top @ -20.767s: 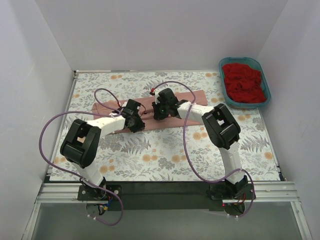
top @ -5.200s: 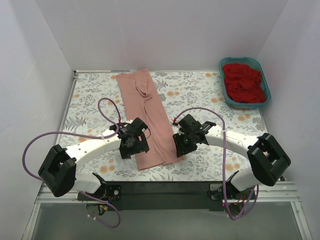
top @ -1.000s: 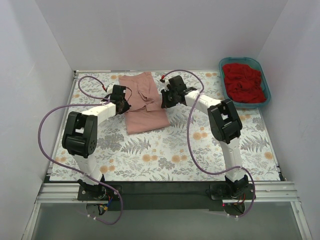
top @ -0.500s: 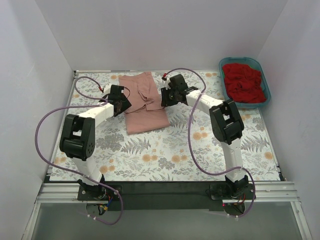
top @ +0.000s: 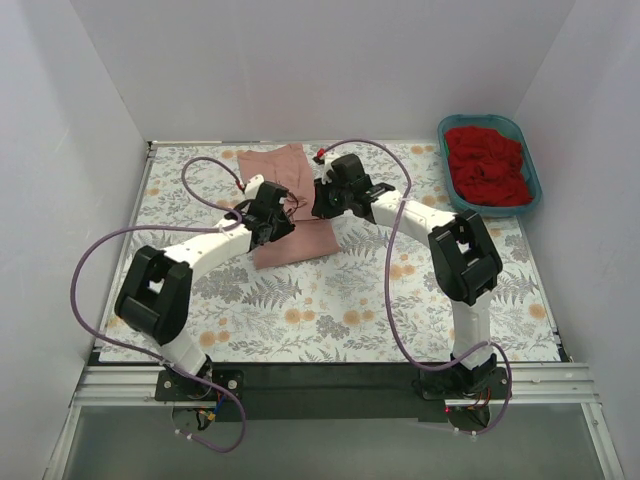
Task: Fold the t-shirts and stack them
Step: Fold the tshirt
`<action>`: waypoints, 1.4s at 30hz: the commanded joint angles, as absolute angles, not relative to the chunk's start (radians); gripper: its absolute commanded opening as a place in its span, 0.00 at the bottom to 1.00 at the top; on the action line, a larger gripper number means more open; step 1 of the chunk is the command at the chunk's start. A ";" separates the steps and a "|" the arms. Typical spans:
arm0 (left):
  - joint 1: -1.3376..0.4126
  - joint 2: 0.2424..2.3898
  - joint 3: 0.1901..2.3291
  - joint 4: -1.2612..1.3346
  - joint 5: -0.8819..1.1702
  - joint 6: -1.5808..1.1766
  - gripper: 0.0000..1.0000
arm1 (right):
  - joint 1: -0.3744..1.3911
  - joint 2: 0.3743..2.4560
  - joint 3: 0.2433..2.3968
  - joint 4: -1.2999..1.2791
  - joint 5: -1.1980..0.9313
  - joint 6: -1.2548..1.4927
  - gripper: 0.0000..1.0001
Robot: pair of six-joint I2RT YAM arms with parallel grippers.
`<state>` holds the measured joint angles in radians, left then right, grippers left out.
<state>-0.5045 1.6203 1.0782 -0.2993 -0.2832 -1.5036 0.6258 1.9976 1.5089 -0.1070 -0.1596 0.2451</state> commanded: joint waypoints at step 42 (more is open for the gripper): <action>-0.417 1.494 0.983 -0.403 -0.147 -1.548 0.27 | 0.569 2.082 1.677 0.126 -0.332 0.227 0.32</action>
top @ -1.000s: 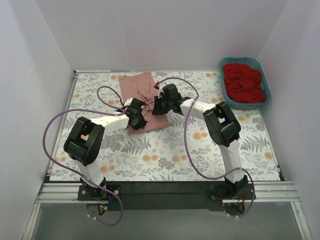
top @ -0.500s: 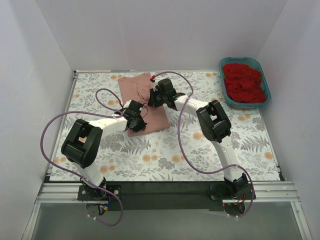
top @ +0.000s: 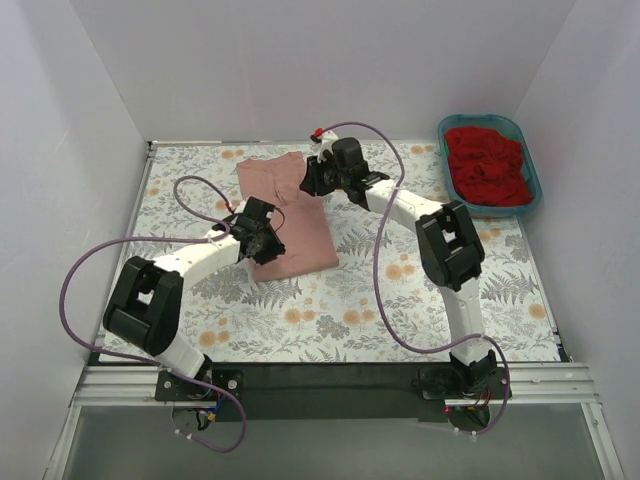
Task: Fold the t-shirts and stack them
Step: Fold the tshirt
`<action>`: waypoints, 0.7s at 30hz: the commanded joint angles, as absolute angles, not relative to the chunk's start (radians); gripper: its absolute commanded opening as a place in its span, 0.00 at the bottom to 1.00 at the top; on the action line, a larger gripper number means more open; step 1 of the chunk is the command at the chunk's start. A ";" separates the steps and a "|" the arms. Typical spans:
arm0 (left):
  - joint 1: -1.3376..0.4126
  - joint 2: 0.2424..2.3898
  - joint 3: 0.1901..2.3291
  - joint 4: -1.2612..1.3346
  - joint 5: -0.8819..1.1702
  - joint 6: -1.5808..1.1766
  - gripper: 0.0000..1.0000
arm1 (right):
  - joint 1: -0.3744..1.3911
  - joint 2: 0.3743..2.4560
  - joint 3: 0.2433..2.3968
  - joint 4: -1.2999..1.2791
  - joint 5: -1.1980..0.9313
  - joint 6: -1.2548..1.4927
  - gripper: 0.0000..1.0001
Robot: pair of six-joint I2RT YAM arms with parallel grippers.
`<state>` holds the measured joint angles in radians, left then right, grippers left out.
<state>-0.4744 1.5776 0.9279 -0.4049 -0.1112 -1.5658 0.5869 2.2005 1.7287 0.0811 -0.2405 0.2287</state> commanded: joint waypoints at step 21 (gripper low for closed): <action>-0.302 1.445 0.684 -0.373 0.049 -1.621 0.05 | 0.505 2.003 0.991 0.351 -0.736 0.436 0.35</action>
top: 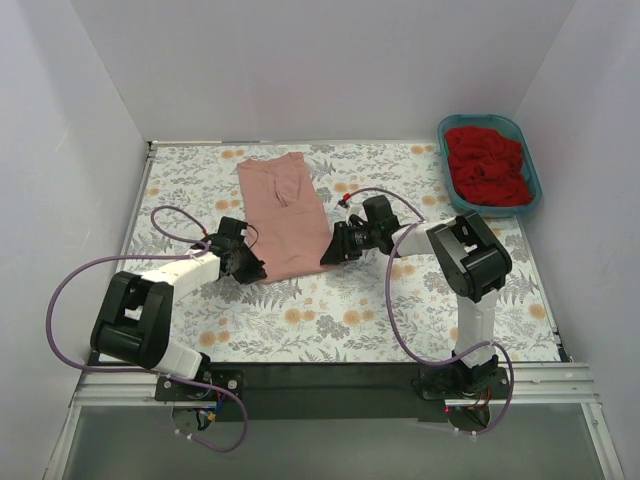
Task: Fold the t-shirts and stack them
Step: Fold the tshirt
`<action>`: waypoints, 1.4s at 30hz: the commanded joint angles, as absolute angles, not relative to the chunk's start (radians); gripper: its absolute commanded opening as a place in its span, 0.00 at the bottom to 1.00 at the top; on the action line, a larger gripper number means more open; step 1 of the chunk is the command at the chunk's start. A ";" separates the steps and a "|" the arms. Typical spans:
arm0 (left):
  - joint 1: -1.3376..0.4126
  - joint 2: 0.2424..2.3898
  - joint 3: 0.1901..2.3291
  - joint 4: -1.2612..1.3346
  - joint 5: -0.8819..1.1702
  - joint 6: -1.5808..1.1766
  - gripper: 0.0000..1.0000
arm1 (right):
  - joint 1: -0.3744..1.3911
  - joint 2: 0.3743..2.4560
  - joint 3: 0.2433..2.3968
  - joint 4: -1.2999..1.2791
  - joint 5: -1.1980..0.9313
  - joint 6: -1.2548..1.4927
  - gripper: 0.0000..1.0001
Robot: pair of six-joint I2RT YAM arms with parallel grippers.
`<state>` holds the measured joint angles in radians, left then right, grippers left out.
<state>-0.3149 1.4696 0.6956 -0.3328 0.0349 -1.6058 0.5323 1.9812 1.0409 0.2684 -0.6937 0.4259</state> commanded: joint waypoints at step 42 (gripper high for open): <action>-0.267 1.100 0.626 -0.355 0.023 -1.603 0.30 | 0.709 1.990 1.031 0.574 -0.729 0.687 0.37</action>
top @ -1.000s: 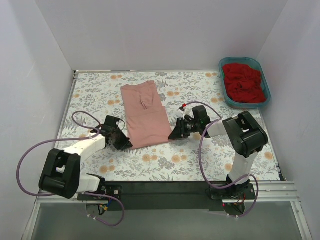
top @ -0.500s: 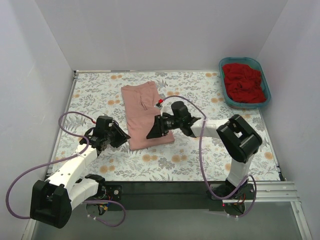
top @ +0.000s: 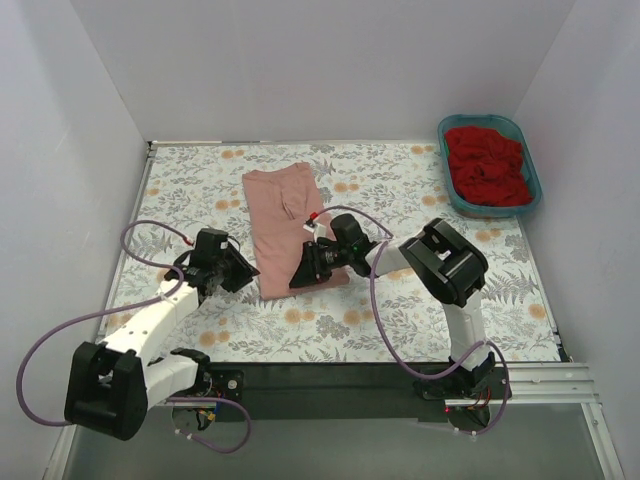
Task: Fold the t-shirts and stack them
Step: Fold the tshirt
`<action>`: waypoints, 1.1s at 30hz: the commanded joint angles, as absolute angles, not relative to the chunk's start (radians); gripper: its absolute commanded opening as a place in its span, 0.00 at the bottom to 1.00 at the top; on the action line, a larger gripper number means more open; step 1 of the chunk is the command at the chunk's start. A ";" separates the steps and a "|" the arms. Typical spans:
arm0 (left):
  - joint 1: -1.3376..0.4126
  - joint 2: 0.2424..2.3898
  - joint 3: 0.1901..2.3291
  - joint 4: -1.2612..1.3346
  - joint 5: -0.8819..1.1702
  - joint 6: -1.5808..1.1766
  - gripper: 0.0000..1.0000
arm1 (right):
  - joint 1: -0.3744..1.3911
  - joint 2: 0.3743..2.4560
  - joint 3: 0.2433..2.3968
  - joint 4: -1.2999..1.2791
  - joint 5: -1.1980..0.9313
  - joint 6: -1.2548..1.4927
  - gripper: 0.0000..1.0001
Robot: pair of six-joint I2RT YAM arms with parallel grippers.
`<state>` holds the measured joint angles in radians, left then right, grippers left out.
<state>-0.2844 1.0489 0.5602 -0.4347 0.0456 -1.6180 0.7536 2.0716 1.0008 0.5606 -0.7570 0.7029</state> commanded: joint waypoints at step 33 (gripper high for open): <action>-0.075 1.714 1.032 -0.175 0.138 -1.551 0.25 | 0.390 2.151 1.379 0.384 -0.600 0.649 0.36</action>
